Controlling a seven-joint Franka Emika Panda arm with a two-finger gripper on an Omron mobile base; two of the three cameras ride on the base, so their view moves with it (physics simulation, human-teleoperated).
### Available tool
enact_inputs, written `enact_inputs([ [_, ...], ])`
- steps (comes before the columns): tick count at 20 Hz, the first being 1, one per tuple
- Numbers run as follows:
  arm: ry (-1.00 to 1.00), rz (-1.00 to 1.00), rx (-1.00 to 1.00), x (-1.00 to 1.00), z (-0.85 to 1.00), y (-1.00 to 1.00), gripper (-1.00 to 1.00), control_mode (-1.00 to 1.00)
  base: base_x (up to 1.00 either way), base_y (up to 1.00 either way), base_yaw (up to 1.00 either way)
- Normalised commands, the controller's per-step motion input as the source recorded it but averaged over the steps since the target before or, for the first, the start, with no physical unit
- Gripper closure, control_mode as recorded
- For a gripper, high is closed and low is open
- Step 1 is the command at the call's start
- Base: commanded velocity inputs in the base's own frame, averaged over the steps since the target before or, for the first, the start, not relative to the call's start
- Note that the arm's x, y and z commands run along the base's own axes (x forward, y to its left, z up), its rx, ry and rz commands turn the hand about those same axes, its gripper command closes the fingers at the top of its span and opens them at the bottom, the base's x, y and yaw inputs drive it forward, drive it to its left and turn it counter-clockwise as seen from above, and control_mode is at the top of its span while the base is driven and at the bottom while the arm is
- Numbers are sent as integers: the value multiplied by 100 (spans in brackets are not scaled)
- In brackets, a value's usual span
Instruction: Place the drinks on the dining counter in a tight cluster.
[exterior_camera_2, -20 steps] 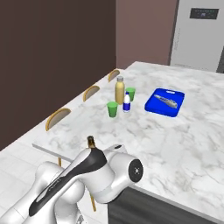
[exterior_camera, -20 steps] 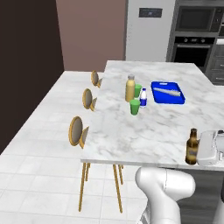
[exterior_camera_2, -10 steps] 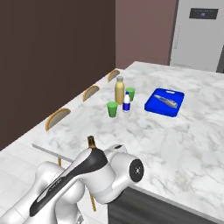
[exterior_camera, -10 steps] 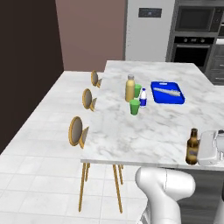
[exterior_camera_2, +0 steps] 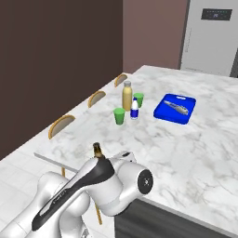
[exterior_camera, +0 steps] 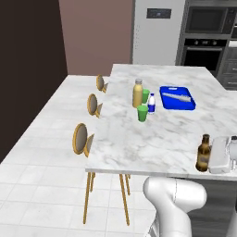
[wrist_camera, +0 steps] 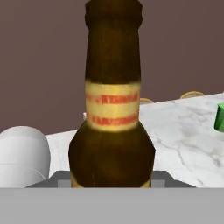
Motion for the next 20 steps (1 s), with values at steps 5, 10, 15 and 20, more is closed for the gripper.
enact_inputs([
  [5,-23,0,0,48,27,0,100,-100,0,0,0],
  [10,-7,0,0,68,18,0,100,-100,0,0,0],
  [15,1,11,0,74,11,-5,100,-100,0,0,0],
  [20,5,22,10,79,5,-12,100,-100,0,0,0],
])
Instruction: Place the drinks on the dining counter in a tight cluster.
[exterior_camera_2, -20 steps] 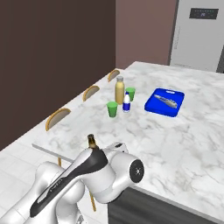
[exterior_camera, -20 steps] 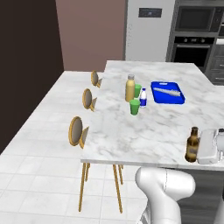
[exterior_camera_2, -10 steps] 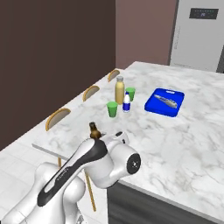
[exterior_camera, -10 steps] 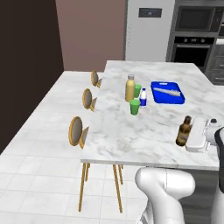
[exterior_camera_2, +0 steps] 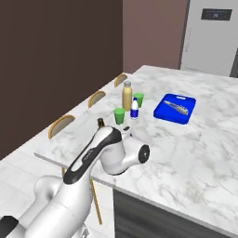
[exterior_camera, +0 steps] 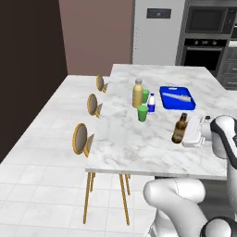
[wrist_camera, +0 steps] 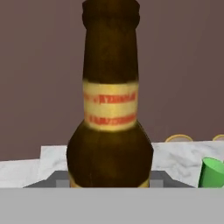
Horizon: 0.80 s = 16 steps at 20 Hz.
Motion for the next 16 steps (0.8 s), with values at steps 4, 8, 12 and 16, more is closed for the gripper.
enact_inputs([
  [4,3,19,17,78,4,-20,100,-100,0,0,0],
  [8,5,10,8,70,1,-27,100,-100,0,0,0],
  [12,0,8,-1,57,0,-16,100,-100,0,0,0],
  [16,0,3,-11,56,0,-1,100,-100,0,0,0],
])
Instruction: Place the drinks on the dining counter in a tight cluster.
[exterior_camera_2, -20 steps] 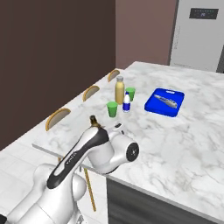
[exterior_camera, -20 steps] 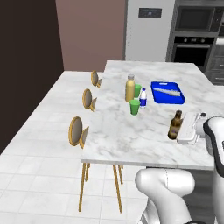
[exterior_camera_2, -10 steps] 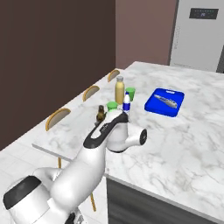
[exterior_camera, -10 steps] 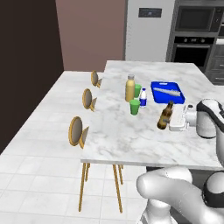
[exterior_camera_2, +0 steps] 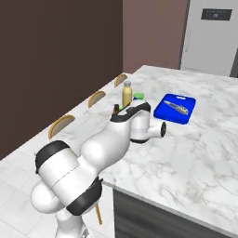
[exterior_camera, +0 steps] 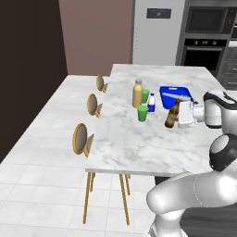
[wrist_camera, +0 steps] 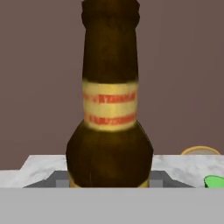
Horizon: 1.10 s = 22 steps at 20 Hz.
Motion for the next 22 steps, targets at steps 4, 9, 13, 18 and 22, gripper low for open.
enact_inputs([
  [4,0,0,-12,55,-1,-3,100,-100,0,0,0],
  [9,0,0,-4,49,-12,-3,100,-100,0,0,0],
  [13,0,0,0,39,-22,0,100,-100,0,0,0],
  [18,0,0,0,34,-27,-11,100,-100,0,0,0],
  [22,0,0,0,38,-15,-19,100,-100,0,0,0],
])
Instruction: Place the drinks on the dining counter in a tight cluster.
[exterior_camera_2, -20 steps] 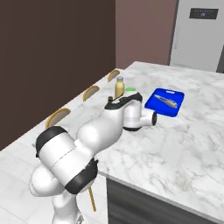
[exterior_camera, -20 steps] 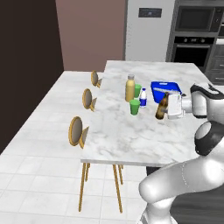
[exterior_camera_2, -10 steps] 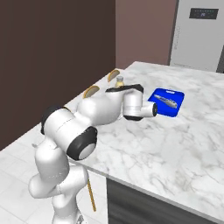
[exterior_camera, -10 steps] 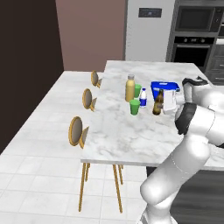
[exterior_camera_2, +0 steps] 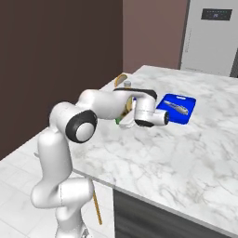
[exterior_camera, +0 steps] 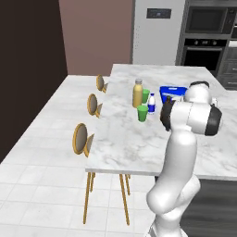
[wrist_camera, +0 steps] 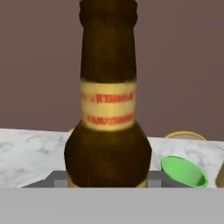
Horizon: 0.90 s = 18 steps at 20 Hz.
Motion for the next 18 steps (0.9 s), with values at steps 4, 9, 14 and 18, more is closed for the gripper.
enact_inputs([
  [4,0,0,0,39,-4,-17,100,-100,0,0,0],
  [9,0,2,0,27,-20,-4,100,-100,0,0,0],
  [14,0,2,0,31,-24,6,100,-100,0,0,0],
  [18,0,0,0,36,-17,18,100,-100,0,0,0],
])
